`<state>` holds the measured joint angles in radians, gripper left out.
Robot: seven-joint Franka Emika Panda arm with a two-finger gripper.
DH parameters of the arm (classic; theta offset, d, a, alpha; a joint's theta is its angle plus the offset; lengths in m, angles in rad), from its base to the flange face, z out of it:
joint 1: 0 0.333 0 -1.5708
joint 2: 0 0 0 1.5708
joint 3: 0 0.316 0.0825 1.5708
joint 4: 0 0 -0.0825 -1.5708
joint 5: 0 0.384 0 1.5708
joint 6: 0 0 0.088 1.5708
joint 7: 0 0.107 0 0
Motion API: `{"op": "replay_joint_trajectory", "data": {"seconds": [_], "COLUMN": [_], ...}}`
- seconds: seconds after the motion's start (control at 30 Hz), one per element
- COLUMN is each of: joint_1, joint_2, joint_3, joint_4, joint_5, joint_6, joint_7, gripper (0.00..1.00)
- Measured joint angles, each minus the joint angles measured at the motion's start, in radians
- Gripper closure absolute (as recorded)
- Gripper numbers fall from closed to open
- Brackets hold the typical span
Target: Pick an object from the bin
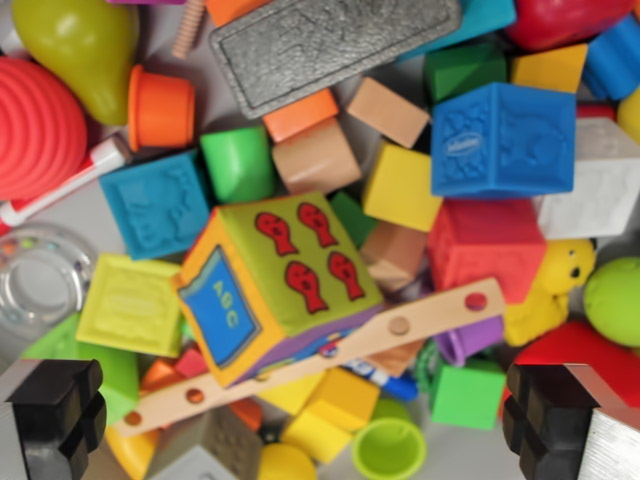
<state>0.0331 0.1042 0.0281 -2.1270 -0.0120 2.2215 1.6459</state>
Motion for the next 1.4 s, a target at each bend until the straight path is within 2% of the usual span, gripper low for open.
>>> {"op": "replay_joint_trajectory", "data": {"seconds": [1.4], "joint_1": [0.066], "joint_2": [0.065], "joint_3": [0.0], "joint_4": [-0.096], "joint_5": [0.002], "joint_6": [0.165], "joint_7": [0.64], "gripper": [0.0]}}
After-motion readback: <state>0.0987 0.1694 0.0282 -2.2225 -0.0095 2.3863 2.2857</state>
